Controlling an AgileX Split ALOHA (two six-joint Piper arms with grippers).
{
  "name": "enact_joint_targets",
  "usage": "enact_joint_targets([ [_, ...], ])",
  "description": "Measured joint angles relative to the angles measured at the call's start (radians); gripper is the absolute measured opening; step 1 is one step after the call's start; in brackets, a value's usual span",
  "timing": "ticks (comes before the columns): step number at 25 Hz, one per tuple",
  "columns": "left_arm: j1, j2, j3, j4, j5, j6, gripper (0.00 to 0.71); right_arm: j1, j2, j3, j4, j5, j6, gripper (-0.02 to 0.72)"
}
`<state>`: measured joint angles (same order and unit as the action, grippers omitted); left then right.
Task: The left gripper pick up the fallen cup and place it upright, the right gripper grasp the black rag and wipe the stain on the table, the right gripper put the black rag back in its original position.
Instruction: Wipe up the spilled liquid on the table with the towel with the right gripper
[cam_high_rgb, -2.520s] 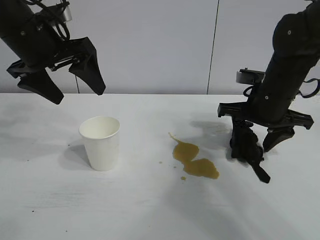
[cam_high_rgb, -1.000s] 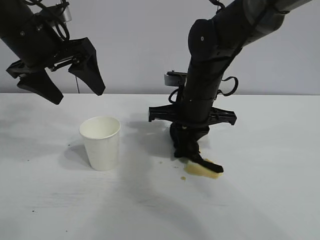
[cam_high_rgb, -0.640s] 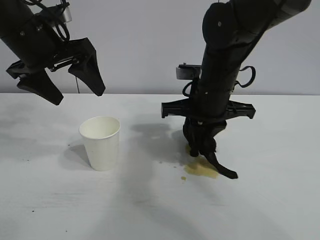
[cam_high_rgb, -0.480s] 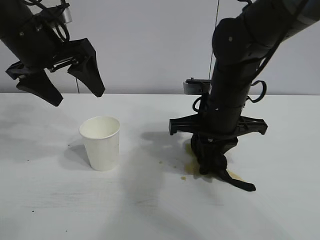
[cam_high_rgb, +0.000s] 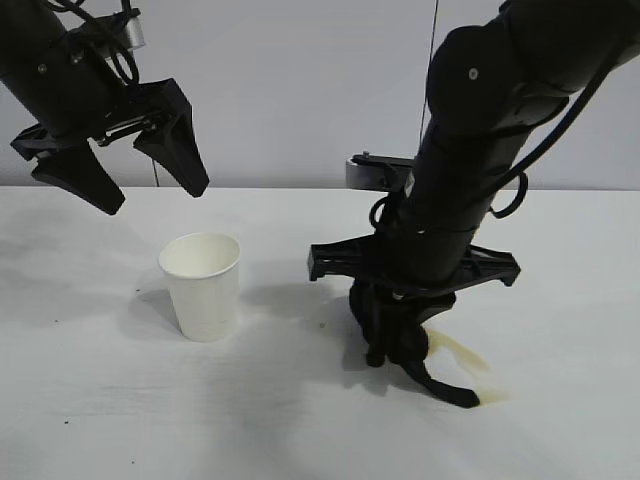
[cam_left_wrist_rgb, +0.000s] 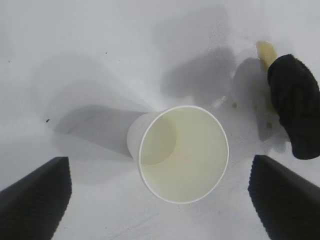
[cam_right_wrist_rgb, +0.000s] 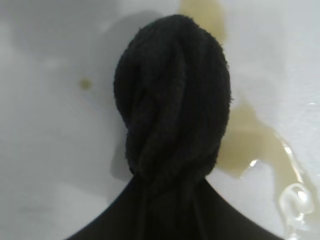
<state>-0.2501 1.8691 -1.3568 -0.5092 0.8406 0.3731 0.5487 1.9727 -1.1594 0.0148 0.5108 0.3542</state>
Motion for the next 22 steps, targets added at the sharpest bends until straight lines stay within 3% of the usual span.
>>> enact_joint_targets([
  [8, 0.000, 0.000, 0.000, 0.001, 0.000, 0.000, 0.694, -0.004, 0.072, -0.033, -0.004, -0.058, 0.039, 0.096],
  [14, 0.000, 0.000, 0.000, 0.001, 0.000, 0.000, 0.694, -0.084, 0.087, -0.049, -0.073, -0.073, 0.118, 0.096],
  [22, 0.000, 0.000, 0.000, 0.001, 0.000, 0.000, 0.694, -0.163, 0.064, -0.018, -0.126, -0.061, 0.124, 0.096],
])
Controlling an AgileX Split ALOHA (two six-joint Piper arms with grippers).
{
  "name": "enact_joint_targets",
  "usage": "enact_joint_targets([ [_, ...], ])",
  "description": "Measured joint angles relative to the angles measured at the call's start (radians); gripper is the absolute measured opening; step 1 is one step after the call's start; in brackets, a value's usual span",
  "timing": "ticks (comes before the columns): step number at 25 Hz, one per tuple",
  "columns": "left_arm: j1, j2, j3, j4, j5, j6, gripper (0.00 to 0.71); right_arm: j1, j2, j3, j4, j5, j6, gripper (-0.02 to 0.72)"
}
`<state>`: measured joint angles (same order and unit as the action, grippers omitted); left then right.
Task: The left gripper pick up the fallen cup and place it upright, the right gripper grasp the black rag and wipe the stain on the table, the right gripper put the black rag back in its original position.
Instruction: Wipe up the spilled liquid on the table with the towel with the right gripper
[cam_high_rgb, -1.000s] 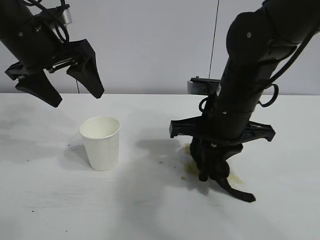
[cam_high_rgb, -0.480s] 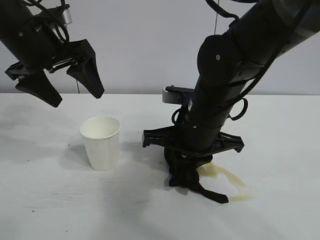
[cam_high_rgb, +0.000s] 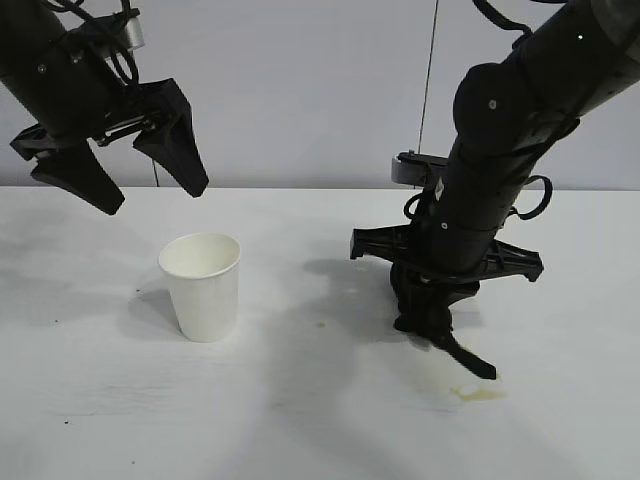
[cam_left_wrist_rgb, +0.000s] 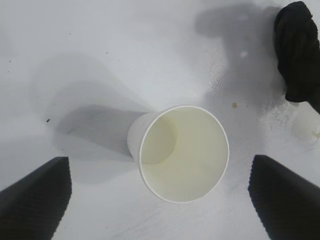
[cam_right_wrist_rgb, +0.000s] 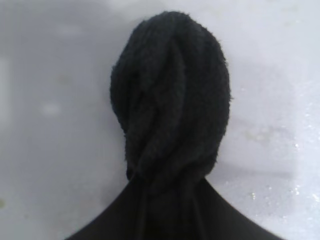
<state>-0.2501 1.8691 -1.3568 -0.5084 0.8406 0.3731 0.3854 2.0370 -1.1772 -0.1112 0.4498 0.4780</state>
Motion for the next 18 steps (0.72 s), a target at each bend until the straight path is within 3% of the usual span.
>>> enact_joint_targets([
  [13, 0.000, 0.000, 0.000, 0.000, 0.000, 0.000, 0.694, -0.003, -0.254, 0.374, -0.016, -0.026, -0.008, 0.095],
  [18, 0.000, 0.000, 0.000, 0.000, 0.000, 0.000, 0.694, 0.051, -0.276, 0.428, -0.018, -0.032, -0.008, 0.095],
])
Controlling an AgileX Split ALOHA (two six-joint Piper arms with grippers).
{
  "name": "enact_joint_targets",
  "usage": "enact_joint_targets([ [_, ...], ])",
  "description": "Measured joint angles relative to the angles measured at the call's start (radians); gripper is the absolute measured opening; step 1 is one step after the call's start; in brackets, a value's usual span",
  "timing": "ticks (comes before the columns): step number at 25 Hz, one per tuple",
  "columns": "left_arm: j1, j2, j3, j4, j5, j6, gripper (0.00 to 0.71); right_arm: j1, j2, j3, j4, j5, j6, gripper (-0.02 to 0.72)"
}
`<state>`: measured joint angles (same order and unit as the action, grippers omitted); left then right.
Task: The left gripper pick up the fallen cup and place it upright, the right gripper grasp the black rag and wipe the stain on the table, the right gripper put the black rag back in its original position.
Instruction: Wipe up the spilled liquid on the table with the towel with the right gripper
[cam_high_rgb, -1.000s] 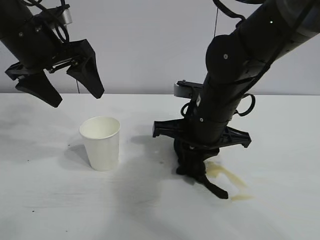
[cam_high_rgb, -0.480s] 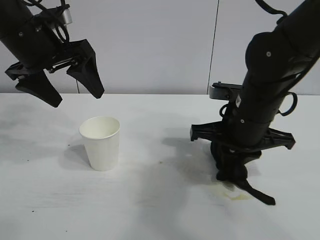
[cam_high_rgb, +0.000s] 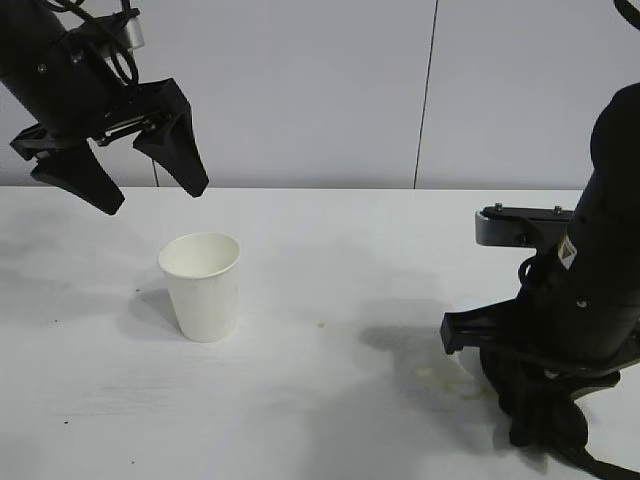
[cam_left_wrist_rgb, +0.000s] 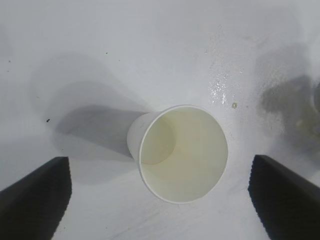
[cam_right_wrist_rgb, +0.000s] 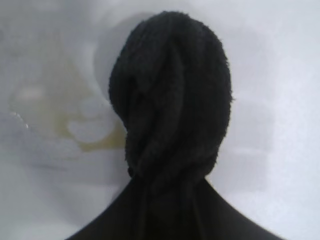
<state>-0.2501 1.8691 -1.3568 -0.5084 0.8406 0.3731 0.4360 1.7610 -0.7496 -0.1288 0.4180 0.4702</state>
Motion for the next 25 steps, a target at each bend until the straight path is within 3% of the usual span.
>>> enact_joint_targets([
  [7, 0.000, 0.000, 0.000, 0.000, 0.000, 0.000, 0.694, 0.080, 0.009, -0.003, 0.053, -0.082, 0.034, 0.095],
  [19, 0.000, 0.000, 0.000, 0.000, 0.000, 0.000, 0.694, 0.080, 0.237, -0.373, 0.062, 0.063, -0.041, 0.095],
  [25, 0.000, 0.000, 0.000, 0.003, -0.003, 0.000, 0.694, 0.080, 0.319, -0.510, 0.062, 0.093, -0.053, 0.095],
])
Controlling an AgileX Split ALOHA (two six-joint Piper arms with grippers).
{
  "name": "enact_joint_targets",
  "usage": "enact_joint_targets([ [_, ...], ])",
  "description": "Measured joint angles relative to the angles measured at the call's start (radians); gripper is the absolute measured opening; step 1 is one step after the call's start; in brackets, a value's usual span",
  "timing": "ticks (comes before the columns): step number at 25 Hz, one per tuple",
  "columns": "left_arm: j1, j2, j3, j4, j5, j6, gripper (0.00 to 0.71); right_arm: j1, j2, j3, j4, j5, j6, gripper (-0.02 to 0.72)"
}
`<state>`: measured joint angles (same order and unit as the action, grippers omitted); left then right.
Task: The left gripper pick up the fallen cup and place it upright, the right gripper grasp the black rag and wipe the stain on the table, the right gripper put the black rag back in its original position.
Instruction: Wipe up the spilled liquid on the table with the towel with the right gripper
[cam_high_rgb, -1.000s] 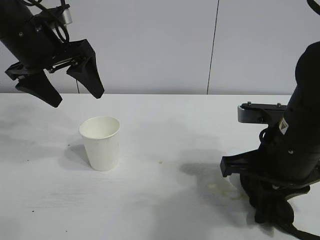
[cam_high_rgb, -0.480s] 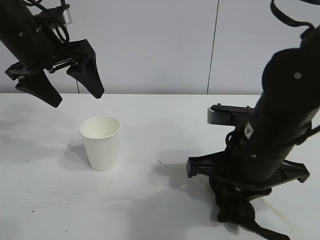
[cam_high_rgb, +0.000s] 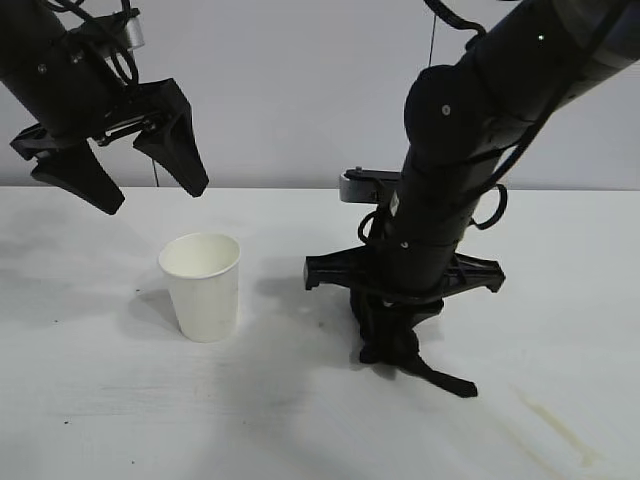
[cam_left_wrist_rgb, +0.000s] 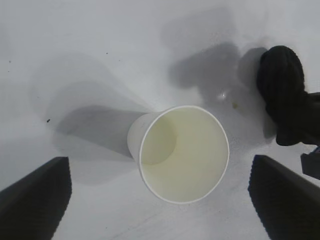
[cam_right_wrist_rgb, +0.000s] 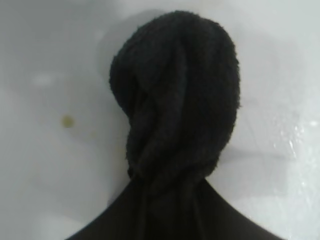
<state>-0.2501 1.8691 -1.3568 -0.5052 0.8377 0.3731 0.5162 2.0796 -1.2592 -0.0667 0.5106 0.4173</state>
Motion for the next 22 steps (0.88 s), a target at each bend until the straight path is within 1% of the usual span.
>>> enact_joint_targets([
  [4, 0.000, 0.000, 0.000, 0.014, 0.000, 0.000, 0.694, 0.000, 0.020, -0.036, 0.000, 0.000, -0.003, 0.095],
  [7, 0.000, 0.000, 0.000, 0.013, -0.001, 0.000, 0.694, 0.000, 0.022, -0.040, 0.000, 0.019, -0.003, 0.095],
  [12, 0.000, 0.000, 0.000, 0.014, -0.001, 0.000, 0.694, 0.000, 0.013, -0.032, -0.005, 0.025, -0.003, 0.095],
  [18, 0.000, 0.000, 0.000, 0.014, 0.000, 0.000, 0.694, 0.000, -0.068, 0.098, -0.037, 0.041, -0.003, 0.095],
  [22, 0.000, 0.000, 0.000, 0.014, 0.000, 0.000, 0.694, 0.000, -0.133, 0.221, -0.051, -0.002, 0.018, 0.095],
])
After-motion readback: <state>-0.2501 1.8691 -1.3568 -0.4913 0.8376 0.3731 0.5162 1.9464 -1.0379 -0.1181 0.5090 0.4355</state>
